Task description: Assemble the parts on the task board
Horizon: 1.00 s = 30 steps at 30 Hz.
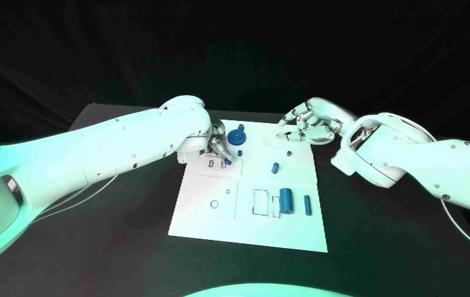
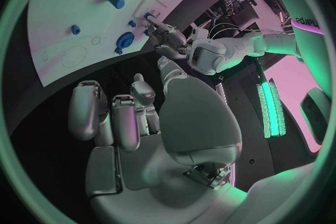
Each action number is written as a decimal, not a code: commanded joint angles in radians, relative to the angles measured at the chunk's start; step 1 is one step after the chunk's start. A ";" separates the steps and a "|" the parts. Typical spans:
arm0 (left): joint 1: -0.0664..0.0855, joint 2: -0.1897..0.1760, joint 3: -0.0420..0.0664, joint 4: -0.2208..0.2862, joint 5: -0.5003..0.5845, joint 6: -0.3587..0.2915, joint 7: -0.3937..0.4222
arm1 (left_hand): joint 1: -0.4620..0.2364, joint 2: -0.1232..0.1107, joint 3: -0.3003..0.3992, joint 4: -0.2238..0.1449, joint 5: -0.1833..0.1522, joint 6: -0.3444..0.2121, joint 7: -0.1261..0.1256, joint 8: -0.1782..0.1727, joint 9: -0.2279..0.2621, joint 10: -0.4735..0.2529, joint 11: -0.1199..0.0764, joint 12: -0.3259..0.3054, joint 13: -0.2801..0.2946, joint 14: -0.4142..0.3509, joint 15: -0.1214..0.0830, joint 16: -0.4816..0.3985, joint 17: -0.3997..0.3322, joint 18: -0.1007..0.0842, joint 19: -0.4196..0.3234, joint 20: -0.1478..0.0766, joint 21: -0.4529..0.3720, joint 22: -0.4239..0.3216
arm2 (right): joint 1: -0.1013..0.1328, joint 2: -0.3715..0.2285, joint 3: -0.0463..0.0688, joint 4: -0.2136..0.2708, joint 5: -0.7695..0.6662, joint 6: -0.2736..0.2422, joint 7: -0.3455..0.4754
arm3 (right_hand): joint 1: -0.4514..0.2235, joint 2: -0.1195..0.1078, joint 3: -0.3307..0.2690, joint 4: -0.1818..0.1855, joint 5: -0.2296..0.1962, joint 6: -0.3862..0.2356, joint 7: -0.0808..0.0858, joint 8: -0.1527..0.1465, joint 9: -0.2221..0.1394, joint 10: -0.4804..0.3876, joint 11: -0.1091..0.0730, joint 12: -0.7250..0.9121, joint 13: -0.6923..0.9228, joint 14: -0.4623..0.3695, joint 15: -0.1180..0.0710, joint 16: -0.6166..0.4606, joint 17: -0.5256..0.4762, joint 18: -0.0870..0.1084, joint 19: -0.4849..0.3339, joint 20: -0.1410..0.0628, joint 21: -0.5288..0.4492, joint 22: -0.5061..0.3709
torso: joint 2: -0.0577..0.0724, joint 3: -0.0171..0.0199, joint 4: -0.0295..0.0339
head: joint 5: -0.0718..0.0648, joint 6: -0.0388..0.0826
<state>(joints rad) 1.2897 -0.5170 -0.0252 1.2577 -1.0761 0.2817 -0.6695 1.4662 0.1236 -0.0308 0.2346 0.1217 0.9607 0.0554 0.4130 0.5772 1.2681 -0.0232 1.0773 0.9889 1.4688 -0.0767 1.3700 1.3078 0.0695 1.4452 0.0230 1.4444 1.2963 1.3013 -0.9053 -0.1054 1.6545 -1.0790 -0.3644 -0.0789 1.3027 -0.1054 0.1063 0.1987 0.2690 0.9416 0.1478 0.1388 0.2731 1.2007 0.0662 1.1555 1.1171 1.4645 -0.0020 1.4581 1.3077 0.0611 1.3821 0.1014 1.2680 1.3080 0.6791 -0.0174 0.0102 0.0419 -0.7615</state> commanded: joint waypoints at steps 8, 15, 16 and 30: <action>-0.002 -0.044 -0.002 0.029 0.077 -0.058 0.024 | -0.138 -0.217 0.608 -0.107 0.003 -0.001 0.005 0.021 0.059 0.007 0.008 -0.033 -0.034 0.046 0.003 -0.008 0.078 -0.012 -0.004 0.000 -0.004 -0.007 | -0.001 0.000 0.000 -0.001 0.000 0.010 -0.002 | -0.010 0.003 -0.006 0.001 0.004 0.001 -0.002 0.004 0.001 0.004 -0.003 0.003 0.001 0.061 -0.008 -0.005 0.072 0.015 -0.001 -0.003 -0.005 0.031 | 0.000 0.0010 0.0011 | 0.001 0.002; -0.002 -0.092 -0.001 0.073 0.099 -0.109 0.027 | -0.213 -0.251 0.700 -0.149 0.007 -0.008 0.003 0.038 0.088 0.010 0.007 -0.035 -0.039 0.047 0.000 -0.009 0.079 -0.011 -0.005 0.000 -0.005 -0.009 | -0.005 0.000 0.000 -0.004 0.001 0.009 -0.002 | -0.011 0.004 -0.007 0.002 0.007 0.001 -0.002 0.004 0.001 0.004 -0.003 0.003 0.000 0.061 -0.008 -0.005 0.072 0.015 -0.001 -0.003 -0.006 0.030 | 0.000 0.0023 0.0024 | 0.009 0.003; -0.002 -0.097 -0.001 0.077 0.100 -0.115 0.028 | -0.222 -0.254 0.709 -0.155 0.008 -0.008 0.003 0.040 0.091 0.012 0.006 -0.033 -0.037 0.047 0.000 -0.009 0.080 -0.011 -0.005 0.000 -0.005 -0.009 | -0.006 0.000 0.000 -0.004 0.001 0.009 -0.002 | -0.011 0.004 -0.007 0.002 0.007 0.001 -0.002 0.004 0.001 0.004 -0.003 0.003 0.000 0.061 -0.008 -0.005 0.072 0.015 -0.001 -0.003 -0.006 0.030 | 0.000 0.0021 0.0026 | 0.010 0.003; -0.014 -0.109 -0.002 0.092 0.071 -0.144 0.031 | -0.239 -0.257 0.734 -0.174 0.007 -0.007 0.001 0.046 0.101 0.016 0.005 -0.030 -0.035 0.048 -0.001 -0.009 0.081 -0.011 -0.004 -0.001 -0.005 -0.007 | -0.007 0.000 -0.001 -0.004 0.001 0.010 -0.002 | -0.011 0.004 -0.007 0.002 0.007 0.001 -0.002 0.004 0.001 0.004 -0.003 0.003 0.000 0.061 -0.008 -0.005 0.072 0.015 -0.001 -0.003 -0.006 0.030 | 0.001 0.0000 0.0026 | 0.013 0.001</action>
<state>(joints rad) 1.2783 -0.6301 -0.0270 1.3461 -0.9949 0.1572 -0.6524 1.2385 -0.1323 0.5440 0.2121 0.1258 0.9575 0.0595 0.4554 0.6760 1.2757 -0.0197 1.0454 0.9528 1.4670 -0.0749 1.3660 1.3075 0.0695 1.4452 0.0230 1.4443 1.2887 1.2954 -0.9061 -0.1060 1.6505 -1.0755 -0.3638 -0.0804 1.2988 -0.1015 0.1035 0.2014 0.2690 0.9416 0.1477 0.1388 0.2727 1.2007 0.0662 1.1555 1.1171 1.4645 -0.0019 1.4581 1.3075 0.0613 1.3821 0.1015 1.2681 1.3075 0.6794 -0.0162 0.0131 0.0540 -0.7596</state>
